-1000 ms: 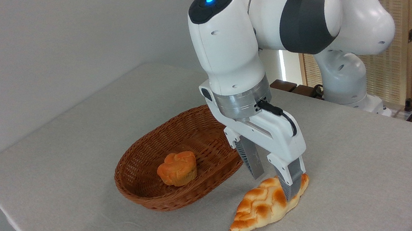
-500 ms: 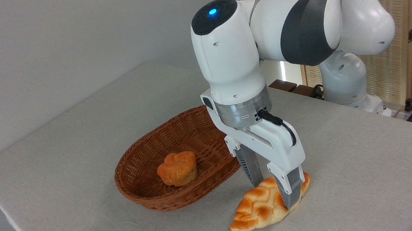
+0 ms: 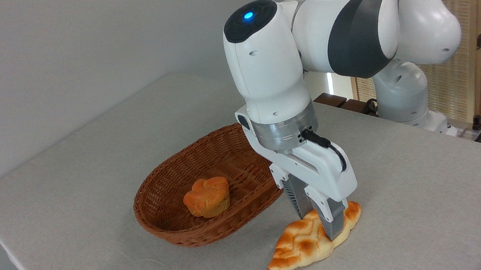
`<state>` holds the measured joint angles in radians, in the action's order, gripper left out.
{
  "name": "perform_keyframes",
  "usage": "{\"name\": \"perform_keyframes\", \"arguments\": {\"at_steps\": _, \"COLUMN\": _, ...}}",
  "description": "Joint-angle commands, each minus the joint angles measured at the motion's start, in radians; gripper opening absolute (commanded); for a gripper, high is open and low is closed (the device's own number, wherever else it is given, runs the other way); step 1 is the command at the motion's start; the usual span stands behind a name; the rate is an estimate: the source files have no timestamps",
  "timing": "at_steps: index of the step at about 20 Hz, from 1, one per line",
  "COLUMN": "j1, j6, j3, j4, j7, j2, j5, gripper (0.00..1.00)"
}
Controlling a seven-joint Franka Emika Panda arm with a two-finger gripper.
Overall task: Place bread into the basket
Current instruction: 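Close the gripper on the braided roll's end, then lift the braided roll and carry it over the wicker basket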
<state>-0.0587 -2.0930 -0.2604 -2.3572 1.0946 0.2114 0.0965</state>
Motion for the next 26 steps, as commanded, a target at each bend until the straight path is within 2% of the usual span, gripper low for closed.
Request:
{"name": "perform_keyframes", "arguments": {"at_steps": 1, "j1": -0.01, "j6": -0.018, "j3": -0.011, "j4": -0.01, "j7": 0.011, "j2": -0.004, "j5": 0.009, "gripper": 0.34}}
{"name": "perform_keyframes", "arguments": {"at_steps": 4, "j1": -0.01, "j6": 0.029, "j3": -0.01, "j4": 0.062, "j7": -0.001, "j2": 0.002, "j5": 0.008, "gripper": 0.36}}
{"name": "perform_keyframes", "arguments": {"at_steps": 6, "j1": -0.016, "j6": 0.182, "j3": -0.002, "j4": 0.189, "j7": -0.001, "j2": 0.002, "j5": -0.004, "gripper": 0.36}}
{"name": "perform_keyframes", "arguments": {"at_steps": 8, "j1": -0.042, "j6": 0.334, "j3": 0.004, "j4": 0.323, "j7": -0.002, "j2": 0.0, "j5": -0.011, "gripper": 0.36}}
{"name": "perform_keyframes", "arguments": {"at_steps": 11, "j1": -0.05, "j6": 0.457, "j3": 0.047, "j4": 0.38, "j7": -0.013, "j2": 0.008, "j5": -0.026, "gripper": 0.36}}
{"name": "perform_keyframes", "arguments": {"at_steps": 13, "j1": -0.05, "j6": 0.53, "j3": 0.133, "j4": 0.383, "j7": -0.088, "j2": 0.011, "j5": -0.024, "gripper": 0.36}}
{"name": "perform_keyframes", "arguments": {"at_steps": 16, "j1": -0.05, "j6": 0.561, "j3": 0.275, "j4": 0.375, "j7": -0.283, "j2": -0.001, "j5": -0.029, "gripper": 0.38}}
{"name": "perform_keyframes", "arguments": {"at_steps": 19, "j1": -0.052, "j6": 0.547, "j3": 0.345, "j4": 0.371, "j7": -0.392, "j2": -0.04, "j5": -0.092, "gripper": 0.42}}
{"name": "perform_keyframes", "arguments": {"at_steps": 22, "j1": -0.053, "j6": 0.535, "j3": 0.385, "j4": 0.346, "j7": -0.423, "j2": -0.063, "j5": -0.113, "gripper": 0.57}}
{"name": "perform_keyframes", "arguments": {"at_steps": 24, "j1": -0.053, "j6": 0.493, "j3": 0.397, "j4": 0.328, "j7": -0.45, "j2": -0.069, "j5": -0.113, "gripper": 0.78}}
{"name": "perform_keyframes", "arguments": {"at_steps": 25, "j1": -0.053, "j6": 0.481, "j3": 0.398, "j4": 0.325, "j7": -0.466, "j2": -0.07, "j5": -0.113, "gripper": 0.84}}
{"name": "perform_keyframes", "arguments": {"at_steps": 26, "j1": -0.053, "j6": 0.478, "j3": 0.398, "j4": 0.319, "j7": -0.467, "j2": -0.072, "j5": -0.113, "gripper": 0.98}}
